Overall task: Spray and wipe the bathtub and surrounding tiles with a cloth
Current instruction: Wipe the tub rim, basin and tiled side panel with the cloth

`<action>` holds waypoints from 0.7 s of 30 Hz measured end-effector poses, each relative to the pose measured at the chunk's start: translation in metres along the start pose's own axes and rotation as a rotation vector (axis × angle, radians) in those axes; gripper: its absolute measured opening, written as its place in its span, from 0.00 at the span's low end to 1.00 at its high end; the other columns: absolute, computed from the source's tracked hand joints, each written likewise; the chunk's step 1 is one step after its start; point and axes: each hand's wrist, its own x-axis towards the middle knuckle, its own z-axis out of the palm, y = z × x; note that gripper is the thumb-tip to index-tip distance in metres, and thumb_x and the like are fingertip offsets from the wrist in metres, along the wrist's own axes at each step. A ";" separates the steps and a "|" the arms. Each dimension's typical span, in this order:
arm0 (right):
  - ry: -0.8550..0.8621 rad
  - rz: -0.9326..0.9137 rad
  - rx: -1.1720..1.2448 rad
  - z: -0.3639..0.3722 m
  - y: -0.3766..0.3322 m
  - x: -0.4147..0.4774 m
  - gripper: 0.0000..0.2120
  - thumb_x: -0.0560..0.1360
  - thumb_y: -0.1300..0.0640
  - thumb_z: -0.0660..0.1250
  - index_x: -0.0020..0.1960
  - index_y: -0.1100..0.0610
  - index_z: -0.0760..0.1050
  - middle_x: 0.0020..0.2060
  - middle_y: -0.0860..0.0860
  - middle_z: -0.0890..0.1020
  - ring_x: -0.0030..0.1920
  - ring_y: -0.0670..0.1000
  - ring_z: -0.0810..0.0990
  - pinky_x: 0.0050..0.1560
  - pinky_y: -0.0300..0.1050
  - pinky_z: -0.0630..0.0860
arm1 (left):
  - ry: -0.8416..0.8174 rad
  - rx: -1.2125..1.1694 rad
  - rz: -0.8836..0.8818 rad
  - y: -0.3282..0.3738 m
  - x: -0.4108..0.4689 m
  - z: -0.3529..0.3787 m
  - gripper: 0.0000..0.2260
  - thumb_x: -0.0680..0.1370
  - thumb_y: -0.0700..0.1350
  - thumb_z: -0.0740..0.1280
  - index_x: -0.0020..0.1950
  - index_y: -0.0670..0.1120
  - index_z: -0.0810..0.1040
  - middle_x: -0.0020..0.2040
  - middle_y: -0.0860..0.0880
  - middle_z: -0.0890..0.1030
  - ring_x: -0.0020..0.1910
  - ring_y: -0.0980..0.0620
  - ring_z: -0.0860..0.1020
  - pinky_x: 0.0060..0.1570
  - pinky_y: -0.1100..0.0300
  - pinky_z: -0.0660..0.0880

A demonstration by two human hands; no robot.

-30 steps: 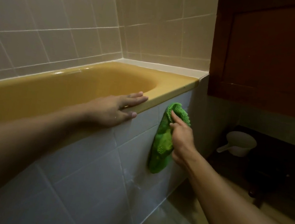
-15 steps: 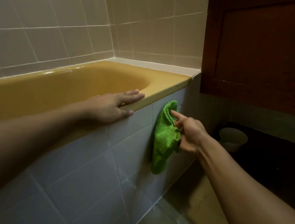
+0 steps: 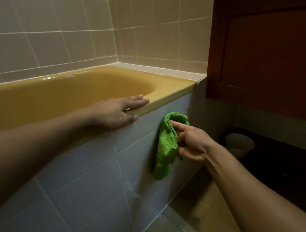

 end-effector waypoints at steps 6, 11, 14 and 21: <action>0.230 -0.184 -0.058 0.016 0.013 0.004 0.27 0.81 0.75 0.50 0.73 0.58 0.72 0.56 0.56 0.82 0.39 0.50 0.82 0.35 0.45 0.80 | -0.002 -0.014 -0.011 0.001 -0.002 0.000 0.32 0.72 0.63 0.56 0.77 0.72 0.54 0.79 0.70 0.51 0.80 0.53 0.59 0.78 0.42 0.59; 0.333 -0.283 -0.094 0.010 0.018 0.017 0.25 0.81 0.72 0.57 0.72 0.53 0.74 0.54 0.53 0.84 0.48 0.51 0.84 0.43 0.46 0.84 | 0.005 -0.002 0.003 0.001 -0.002 0.000 0.33 0.73 0.63 0.56 0.78 0.71 0.54 0.80 0.69 0.51 0.80 0.53 0.58 0.78 0.42 0.58; 0.391 -0.365 -0.291 0.004 0.024 0.023 0.27 0.80 0.71 0.62 0.70 0.47 0.76 0.65 0.49 0.79 0.55 0.49 0.82 0.56 0.48 0.82 | 0.012 0.010 0.007 -0.001 -0.002 0.001 0.32 0.73 0.63 0.55 0.77 0.72 0.54 0.80 0.69 0.51 0.80 0.53 0.58 0.78 0.41 0.58; 0.473 -0.627 -0.522 0.007 0.046 0.038 0.29 0.75 0.65 0.73 0.72 0.46 0.74 0.66 0.45 0.69 0.56 0.44 0.76 0.64 0.41 0.77 | 0.020 0.069 0.001 0.003 -0.006 0.003 0.27 0.85 0.52 0.60 0.77 0.72 0.52 0.80 0.69 0.48 0.80 0.52 0.58 0.77 0.42 0.60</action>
